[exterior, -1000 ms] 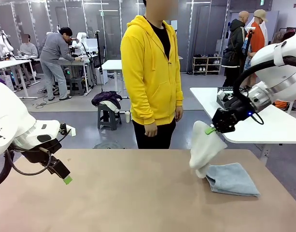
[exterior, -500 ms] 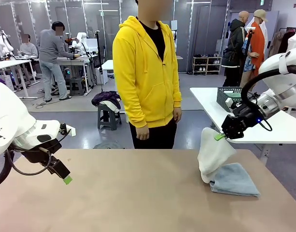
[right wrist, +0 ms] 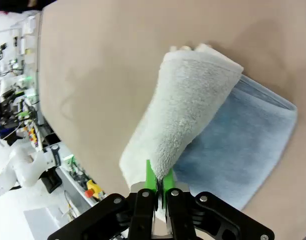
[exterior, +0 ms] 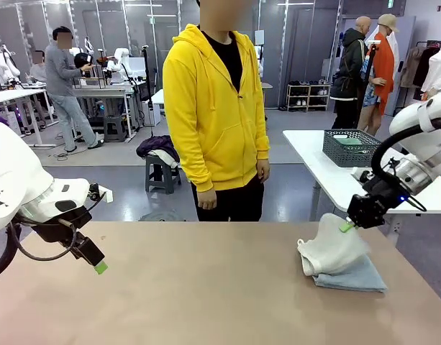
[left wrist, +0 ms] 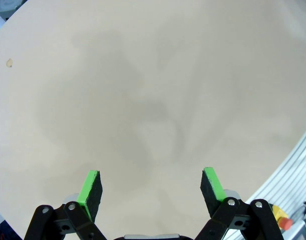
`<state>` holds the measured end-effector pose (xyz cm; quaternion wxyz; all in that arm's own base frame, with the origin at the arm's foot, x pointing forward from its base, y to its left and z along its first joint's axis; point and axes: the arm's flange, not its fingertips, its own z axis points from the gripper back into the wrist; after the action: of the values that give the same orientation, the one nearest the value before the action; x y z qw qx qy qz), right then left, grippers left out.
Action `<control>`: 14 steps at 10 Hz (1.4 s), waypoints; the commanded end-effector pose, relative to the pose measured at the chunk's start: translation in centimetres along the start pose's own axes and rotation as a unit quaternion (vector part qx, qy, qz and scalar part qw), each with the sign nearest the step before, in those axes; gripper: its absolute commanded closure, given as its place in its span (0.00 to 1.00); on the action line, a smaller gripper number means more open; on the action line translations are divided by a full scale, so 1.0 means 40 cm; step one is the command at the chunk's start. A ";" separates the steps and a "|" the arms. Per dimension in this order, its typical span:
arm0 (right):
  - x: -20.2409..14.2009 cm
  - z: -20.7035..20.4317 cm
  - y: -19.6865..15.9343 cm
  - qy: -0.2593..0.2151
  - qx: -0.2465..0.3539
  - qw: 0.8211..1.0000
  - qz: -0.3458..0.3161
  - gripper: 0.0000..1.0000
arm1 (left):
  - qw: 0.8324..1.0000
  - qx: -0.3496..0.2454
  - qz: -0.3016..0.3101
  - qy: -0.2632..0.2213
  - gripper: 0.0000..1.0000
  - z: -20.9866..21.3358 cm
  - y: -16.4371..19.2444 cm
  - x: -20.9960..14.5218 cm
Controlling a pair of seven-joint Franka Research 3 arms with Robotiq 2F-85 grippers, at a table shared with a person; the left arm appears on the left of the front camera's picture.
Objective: Fold the towels and place them in the basket.
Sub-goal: Stack the folded Towel with hook on the right side of the table.
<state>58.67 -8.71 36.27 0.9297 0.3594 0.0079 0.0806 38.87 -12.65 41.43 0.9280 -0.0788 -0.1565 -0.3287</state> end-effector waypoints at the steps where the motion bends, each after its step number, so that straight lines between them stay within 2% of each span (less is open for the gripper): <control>1: -0.027 -0.037 -0.012 -0.006 -0.059 0.998 -0.029 0.94 | 1.000 0.006 0.004 0.005 0.00 0.001 -0.001 0.005; 4: -0.063 -0.061 -0.069 -0.010 -0.123 0.990 -0.066 0.94 | 1.000 0.006 0.004 0.005 0.00 0.001 -0.001 0.005; 6: -0.077 -0.064 -0.067 -0.006 -0.144 0.987 -0.075 0.94 | 1.000 0.006 0.004 0.005 0.00 0.001 -0.001 0.005; 9: -0.087 -0.057 -0.039 -0.016 -0.145 0.987 -0.070 0.39 | 1.000 0.006 0.004 0.005 0.00 0.001 -0.001 0.005; 10: -0.090 -0.051 -0.032 -0.018 -0.151 0.986 -0.072 0.54 | 1.000 0.006 0.004 0.005 0.00 0.001 -0.001 0.005; 11: -0.091 -0.046 -0.024 -0.021 -0.157 0.985 -0.072 0.01 | 1.000 0.006 0.004 0.005 0.00 0.001 -0.001 0.005; 12: -0.092 -0.036 -0.013 -0.023 -0.170 0.983 -0.073 0.16 | 1.000 0.006 0.004 0.005 0.00 0.001 -0.001 0.005; 13: -0.092 -0.023 0.002 -0.028 -0.177 0.981 -0.071 0.00 | 1.000 0.006 0.004 0.005 0.00 0.001 -0.001 0.005; 14: -0.091 -0.005 0.022 -0.036 -0.185 0.980 -0.068 0.13 | 1.000 0.006 0.004 0.005 0.00 0.001 -0.001 0.005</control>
<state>55.62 -9.28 35.80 0.9780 0.2075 -0.0096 0.0163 38.87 -12.65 41.43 0.9280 -0.0788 -0.1565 -0.3287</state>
